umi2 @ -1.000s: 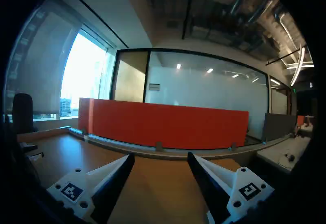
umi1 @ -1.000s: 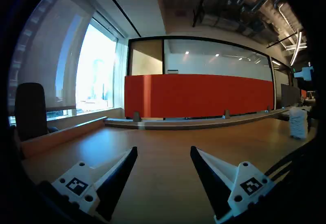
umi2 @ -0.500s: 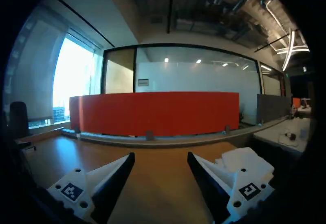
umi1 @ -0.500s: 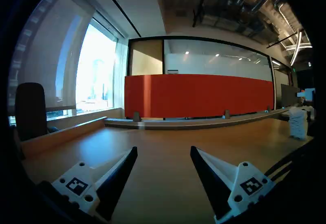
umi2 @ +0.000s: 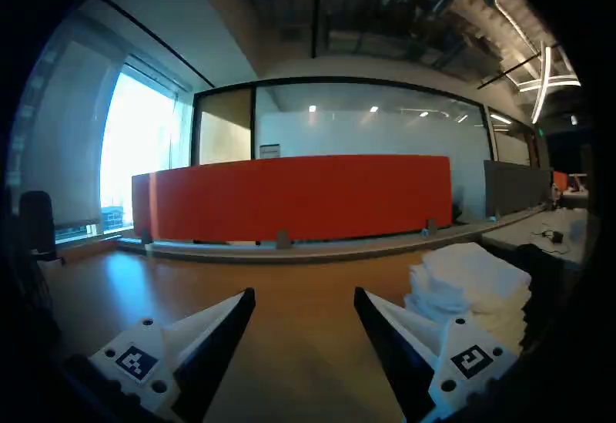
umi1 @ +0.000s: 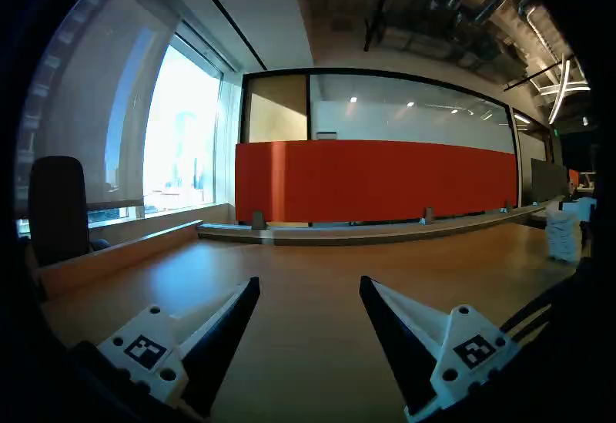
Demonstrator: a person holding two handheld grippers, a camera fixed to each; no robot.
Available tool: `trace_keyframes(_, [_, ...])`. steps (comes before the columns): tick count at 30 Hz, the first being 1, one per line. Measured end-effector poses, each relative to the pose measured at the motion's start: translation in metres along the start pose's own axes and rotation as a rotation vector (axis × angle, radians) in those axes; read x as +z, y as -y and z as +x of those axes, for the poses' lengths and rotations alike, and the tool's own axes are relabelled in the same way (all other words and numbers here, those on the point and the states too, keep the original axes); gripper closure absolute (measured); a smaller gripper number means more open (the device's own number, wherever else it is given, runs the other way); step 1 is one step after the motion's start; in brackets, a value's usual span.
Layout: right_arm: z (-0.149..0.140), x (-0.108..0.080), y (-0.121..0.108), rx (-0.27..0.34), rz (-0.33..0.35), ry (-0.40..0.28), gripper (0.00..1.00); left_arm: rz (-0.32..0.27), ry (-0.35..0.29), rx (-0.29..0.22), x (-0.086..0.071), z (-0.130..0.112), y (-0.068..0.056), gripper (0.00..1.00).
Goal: Fold towel
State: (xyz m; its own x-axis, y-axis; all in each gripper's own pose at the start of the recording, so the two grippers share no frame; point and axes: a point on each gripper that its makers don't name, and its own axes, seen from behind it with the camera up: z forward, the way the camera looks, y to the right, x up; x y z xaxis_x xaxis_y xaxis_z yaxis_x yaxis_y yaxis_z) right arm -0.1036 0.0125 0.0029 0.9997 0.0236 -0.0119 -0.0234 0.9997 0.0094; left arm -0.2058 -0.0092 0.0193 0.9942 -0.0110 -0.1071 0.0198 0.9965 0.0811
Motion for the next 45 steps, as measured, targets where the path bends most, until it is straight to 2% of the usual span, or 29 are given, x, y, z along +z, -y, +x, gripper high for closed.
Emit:
trace_keyframes(14, [-0.028, -0.002, 0.0, -0.022, -0.002, 0.022, 0.0, 0.0, 0.0, 0.0, 0.0, 0.0, 0.0, 0.04])
trace_keyframes(24, [-0.03, -0.002, -0.002, -0.046, -0.015, 0.004, 0.0, 0.0, -0.001, 0.0, 0.0, -0.001, 0.0, 0.04])
trace_keyframes(45, [-0.029, -0.006, -0.001, -0.047, -0.02, -0.01, 0.0, 0.0, 0.0, 0.0, 0.0, -0.001, -0.001, 0.04])
